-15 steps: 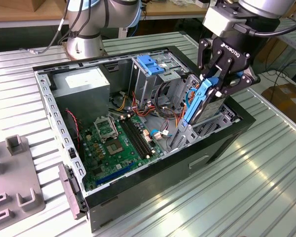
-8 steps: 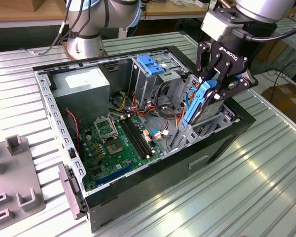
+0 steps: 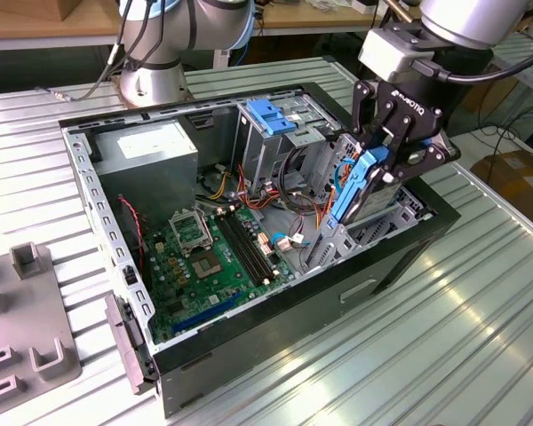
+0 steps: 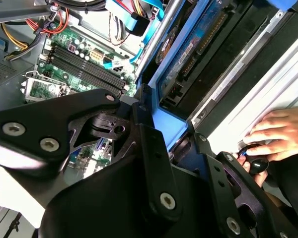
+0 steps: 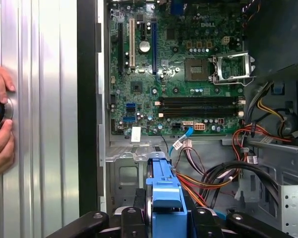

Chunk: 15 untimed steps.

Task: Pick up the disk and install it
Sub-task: 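Insert the disk into the insertion slot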

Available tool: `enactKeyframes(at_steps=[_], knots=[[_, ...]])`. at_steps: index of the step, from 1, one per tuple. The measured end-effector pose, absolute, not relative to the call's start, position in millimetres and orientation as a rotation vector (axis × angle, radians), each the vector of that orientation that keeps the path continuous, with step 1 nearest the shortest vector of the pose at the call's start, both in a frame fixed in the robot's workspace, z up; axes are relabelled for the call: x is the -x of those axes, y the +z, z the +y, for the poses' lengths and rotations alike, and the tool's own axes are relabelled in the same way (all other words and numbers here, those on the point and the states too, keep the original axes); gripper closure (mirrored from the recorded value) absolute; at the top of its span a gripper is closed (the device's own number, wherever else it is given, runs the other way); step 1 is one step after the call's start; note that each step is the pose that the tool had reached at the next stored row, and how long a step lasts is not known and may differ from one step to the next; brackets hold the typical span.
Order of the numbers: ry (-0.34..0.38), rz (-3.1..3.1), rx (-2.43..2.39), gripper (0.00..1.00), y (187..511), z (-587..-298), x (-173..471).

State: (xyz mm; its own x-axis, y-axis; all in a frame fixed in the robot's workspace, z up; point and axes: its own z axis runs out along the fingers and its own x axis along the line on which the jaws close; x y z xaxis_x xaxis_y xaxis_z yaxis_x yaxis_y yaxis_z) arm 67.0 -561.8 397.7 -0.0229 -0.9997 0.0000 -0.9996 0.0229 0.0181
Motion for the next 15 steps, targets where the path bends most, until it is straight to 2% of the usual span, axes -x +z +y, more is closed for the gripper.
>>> enactKeyframes(at_steps=[15], knots=[[-0.023, -2.236, -2.186, 0.63, 382, -562, -67]])
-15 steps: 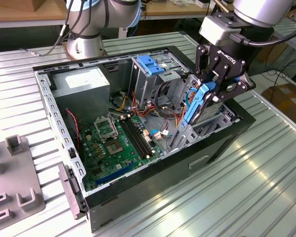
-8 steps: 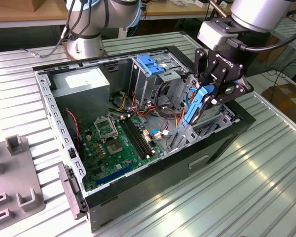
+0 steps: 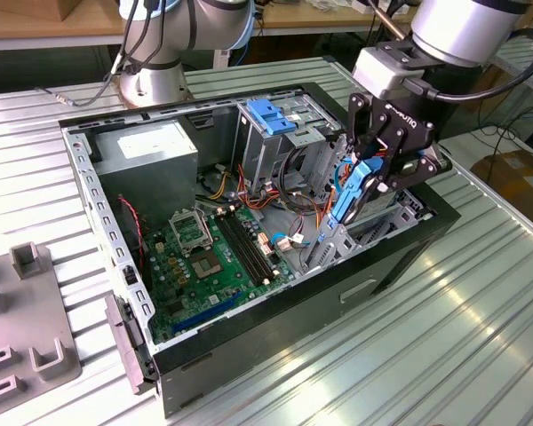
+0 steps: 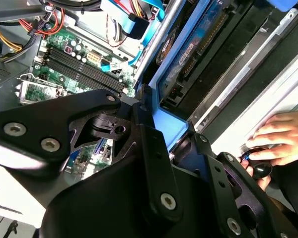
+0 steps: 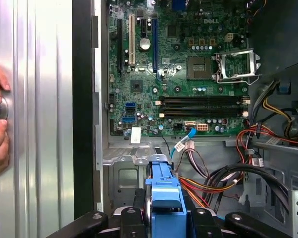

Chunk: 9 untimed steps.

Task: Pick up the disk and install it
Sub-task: 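Insert the disk into the insertion slot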

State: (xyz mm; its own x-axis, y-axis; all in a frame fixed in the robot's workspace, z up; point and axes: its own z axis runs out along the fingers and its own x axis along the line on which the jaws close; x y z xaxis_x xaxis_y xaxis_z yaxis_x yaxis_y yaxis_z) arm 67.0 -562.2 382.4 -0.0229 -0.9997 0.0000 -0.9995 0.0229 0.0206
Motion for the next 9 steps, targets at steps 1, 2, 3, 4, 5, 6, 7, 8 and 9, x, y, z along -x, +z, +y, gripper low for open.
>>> enactKeyframes(at_steps=[1, 2, 3, 4, 5, 6, 7, 8, 9], knots=[[-0.023, -2.236, -2.186, 0.63, 381, -562, -67], [-0.024, -2.236, -2.185, 0.63, 379, -562, -67], [-0.024, -2.236, -2.185, 0.63, 378, -562, -67], [-0.024, -2.236, -2.185, 0.63, 377, -562, -67], [-0.024, -2.236, -2.185, 0.63, 376, -562, -67], [-0.024, -2.236, -2.185, 0.63, 374, -562, -67], [-0.025, -2.236, -2.185, 0.63, 373, -562, -67], [-0.025, -2.236, -2.185, 0.63, 371, -562, -67], [-0.025, -2.236, -2.185, 0.63, 370, -562, -67]])
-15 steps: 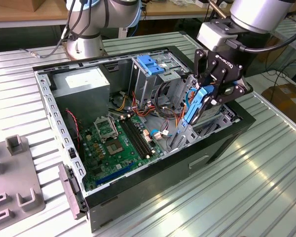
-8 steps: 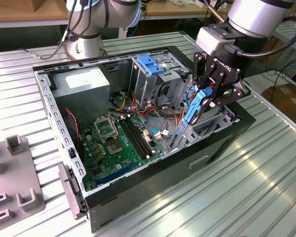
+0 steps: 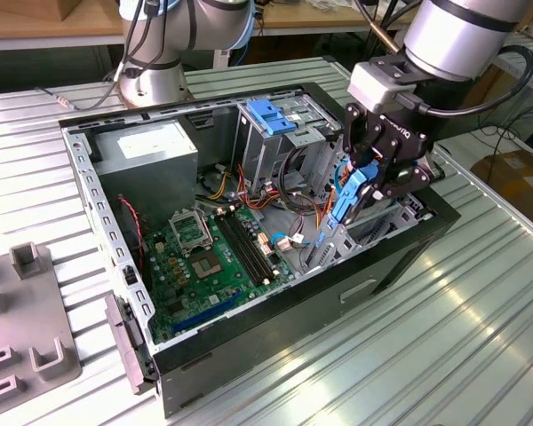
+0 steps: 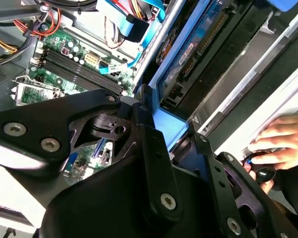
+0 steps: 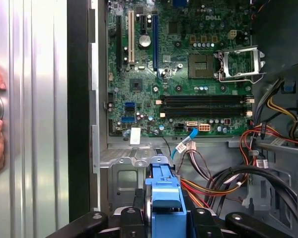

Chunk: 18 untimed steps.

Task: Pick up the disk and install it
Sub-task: 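Insert the disk into the insertion slot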

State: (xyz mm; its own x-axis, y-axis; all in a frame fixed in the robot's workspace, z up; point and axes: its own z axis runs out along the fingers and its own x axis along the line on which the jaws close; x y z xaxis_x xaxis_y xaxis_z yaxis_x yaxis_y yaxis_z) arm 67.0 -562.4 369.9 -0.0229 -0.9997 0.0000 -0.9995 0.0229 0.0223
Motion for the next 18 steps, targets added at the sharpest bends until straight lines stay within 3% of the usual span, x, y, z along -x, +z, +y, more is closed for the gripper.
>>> enactKeyframes(at_steps=[18], knots=[[-0.026, -2.235, -2.184, 0.63, 360.4, -562.8, -67.0]])
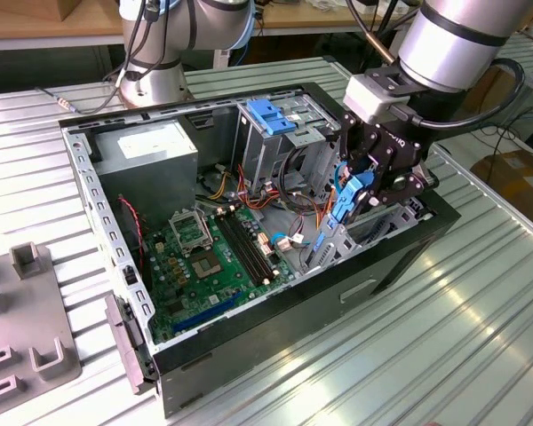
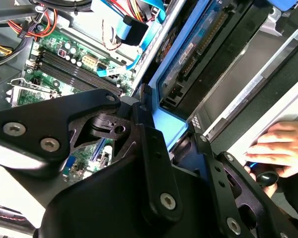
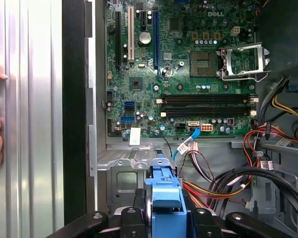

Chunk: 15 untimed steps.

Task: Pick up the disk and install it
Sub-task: 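Insert the disk into the insertion slot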

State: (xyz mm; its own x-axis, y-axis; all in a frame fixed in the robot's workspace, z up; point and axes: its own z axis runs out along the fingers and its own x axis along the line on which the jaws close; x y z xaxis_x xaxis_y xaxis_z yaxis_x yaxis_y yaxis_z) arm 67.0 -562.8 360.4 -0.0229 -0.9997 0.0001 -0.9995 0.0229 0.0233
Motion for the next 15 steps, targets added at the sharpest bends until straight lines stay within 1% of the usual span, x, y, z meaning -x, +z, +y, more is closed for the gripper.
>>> enactKeyframes(at_steps=[7, 8, 9, 10, 12, 13, 15], knots=[[-0.026, -2.235, -2.184, 0.62, 360.4, -562.9, -67.0], [-0.026, -2.235, -2.184, 0.56, 360.4, -562.9, -67.0], [-0.026, -2.235, -2.184, 0.56, 360.4, -562.9, -67.0], [-0.026, -2.235, -2.184, 0.49, 360.4, -562.9, -67.0], [-0.026, -2.235, -2.184, 0.49, 360.3, -562.9, -67.0], [-0.026, -2.235, -2.184, 0.51, 360.4, -563.0, -67.0], [-0.026, -2.235, -2.184, 0.64, 360.4, -563.0, -67.0]])
